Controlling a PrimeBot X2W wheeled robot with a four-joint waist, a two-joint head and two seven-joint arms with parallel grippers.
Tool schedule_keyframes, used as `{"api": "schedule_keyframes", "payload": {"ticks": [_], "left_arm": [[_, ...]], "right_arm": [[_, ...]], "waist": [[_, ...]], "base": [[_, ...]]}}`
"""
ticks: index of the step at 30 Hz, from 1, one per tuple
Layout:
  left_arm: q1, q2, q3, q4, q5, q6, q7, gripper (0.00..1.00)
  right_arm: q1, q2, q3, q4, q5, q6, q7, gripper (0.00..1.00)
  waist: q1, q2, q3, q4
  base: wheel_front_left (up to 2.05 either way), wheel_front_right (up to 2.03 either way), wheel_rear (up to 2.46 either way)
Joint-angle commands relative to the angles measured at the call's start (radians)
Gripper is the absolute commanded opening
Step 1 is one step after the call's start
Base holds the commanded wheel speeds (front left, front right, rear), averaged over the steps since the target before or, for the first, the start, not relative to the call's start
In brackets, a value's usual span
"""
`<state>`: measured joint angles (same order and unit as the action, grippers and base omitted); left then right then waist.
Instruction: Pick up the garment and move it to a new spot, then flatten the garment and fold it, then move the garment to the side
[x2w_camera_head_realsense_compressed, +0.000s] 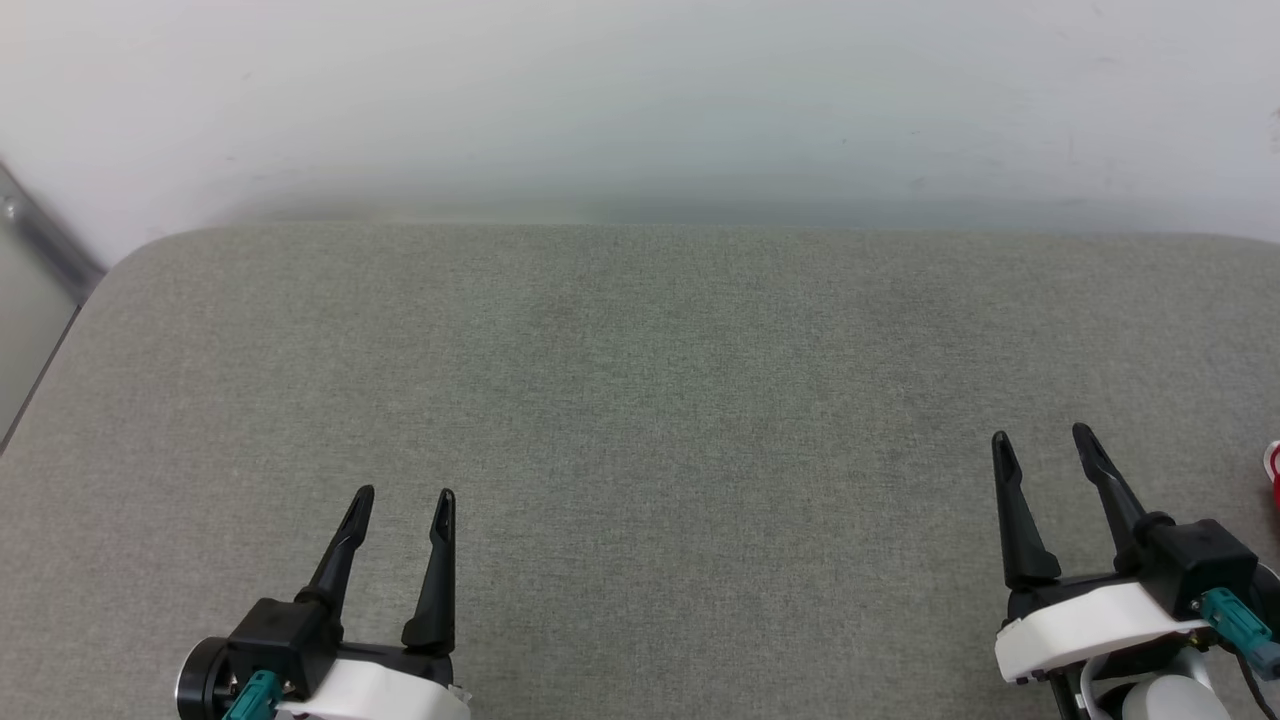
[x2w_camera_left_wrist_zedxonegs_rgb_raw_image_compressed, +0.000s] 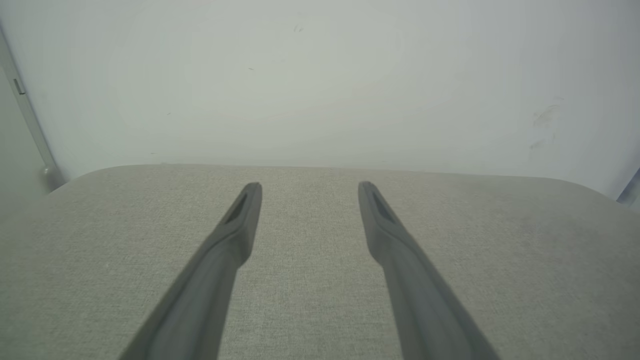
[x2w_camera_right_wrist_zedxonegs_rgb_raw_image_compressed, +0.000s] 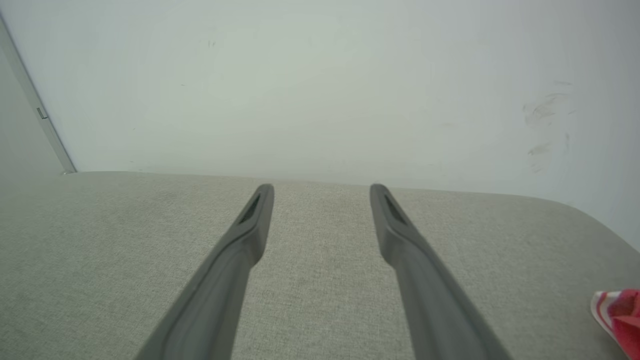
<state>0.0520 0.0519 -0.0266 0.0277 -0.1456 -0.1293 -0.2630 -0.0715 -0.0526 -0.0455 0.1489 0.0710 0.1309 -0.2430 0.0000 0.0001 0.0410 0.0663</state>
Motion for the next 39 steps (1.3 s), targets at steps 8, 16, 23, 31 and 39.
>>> {"api": "schedule_keyframes", "payload": {"ticks": [8,16,23,31,39], "left_arm": [[0.01,-0.001,-0.006,0.015,-0.021,0.0,0.001,0.0],[-0.007,0.011,-0.002,0.029,-0.198,0.004,0.032,0.0],[-0.026,0.019,0.0,0.053,-0.334,0.002,0.057,0.0],[-0.044,0.026,0.004,0.076,-0.475,0.0,0.084,0.0],[-0.06,0.031,0.009,0.094,-0.603,-0.001,0.11,0.0]], "right_arm": [[0.008,0.0,-0.004,0.024,0.011,0.0,0.003,0.0],[-0.002,0.0,-0.015,0.036,0.183,0.0,0.048,0.0],[-0.002,0.001,-0.016,0.037,0.319,0.0,0.075,0.0],[-0.005,0.001,-0.021,0.042,0.46,0.0,0.106,0.0],[-0.01,0.001,-0.027,0.048,0.589,0.0,0.136,0.0]], "waist": [[0.0001,-0.0001,0.005,-0.003],[0.0001,-0.0001,0.002,-0.008],[0.0001,-0.0001,0.0,-0.011],[0.0001,-0.0001,-0.003,-0.015],[0.0001,-0.0001,-0.006,-0.019]], "base": [[0.0,0.0,0.0],[0.0,0.0,0.0],[0.0,0.0,0.0],[0.0,0.0,0.0],[0.0,0.0,0.0]]}}
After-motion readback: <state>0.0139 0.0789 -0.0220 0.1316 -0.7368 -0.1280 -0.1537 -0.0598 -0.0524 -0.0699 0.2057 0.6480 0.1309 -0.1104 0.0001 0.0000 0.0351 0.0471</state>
